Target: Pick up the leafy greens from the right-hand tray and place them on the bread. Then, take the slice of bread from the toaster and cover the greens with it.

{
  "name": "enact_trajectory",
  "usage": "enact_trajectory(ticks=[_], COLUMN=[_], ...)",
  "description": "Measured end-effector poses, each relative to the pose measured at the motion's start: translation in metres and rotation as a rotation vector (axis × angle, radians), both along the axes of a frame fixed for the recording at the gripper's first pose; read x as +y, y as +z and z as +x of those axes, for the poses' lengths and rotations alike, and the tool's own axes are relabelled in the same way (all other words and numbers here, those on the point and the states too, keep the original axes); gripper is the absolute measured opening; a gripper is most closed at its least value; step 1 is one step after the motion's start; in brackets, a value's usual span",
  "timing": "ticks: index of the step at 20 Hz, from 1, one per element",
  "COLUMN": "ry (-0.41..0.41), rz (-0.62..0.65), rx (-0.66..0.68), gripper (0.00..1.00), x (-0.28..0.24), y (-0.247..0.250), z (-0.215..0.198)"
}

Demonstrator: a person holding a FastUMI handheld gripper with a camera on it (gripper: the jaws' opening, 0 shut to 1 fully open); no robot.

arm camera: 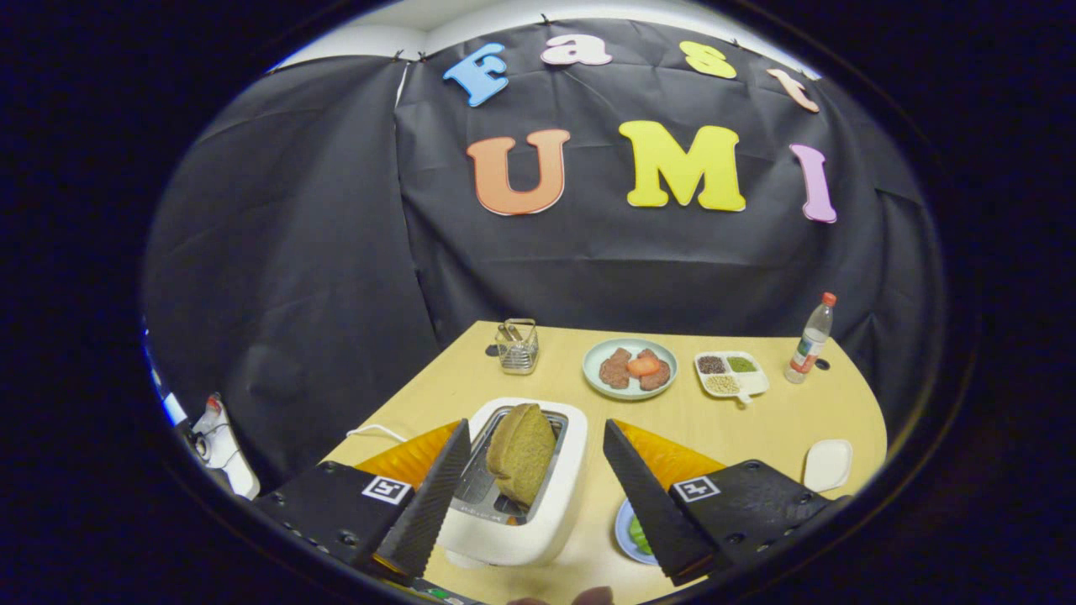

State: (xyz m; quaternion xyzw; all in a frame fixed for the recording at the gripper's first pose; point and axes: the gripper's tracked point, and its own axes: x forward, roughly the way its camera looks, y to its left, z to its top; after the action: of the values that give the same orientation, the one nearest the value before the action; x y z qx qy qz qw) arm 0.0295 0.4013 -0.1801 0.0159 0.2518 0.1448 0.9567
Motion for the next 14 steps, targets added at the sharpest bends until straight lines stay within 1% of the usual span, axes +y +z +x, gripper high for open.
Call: enact_trajectory(ticks=[1, 3, 6, 10, 14], ry=[-0.021, -0.036, -0.059, -0.076, -0.075], rz=[-0.009, -0.041, -0.102, -0.151, -0.159], rx=[0.007, 0.035, 0.030, 0.040, 0.078], gripper=[0.97, 0.97, 0.97, 0.80, 0.59], x=[0.004, 0.014, 0.022, 0.025, 0.023], y=[-0.007, -0.025, -0.039, -0.051, -0.061], z=[0.003, 0.009, 0.018, 0.026, 0.029])
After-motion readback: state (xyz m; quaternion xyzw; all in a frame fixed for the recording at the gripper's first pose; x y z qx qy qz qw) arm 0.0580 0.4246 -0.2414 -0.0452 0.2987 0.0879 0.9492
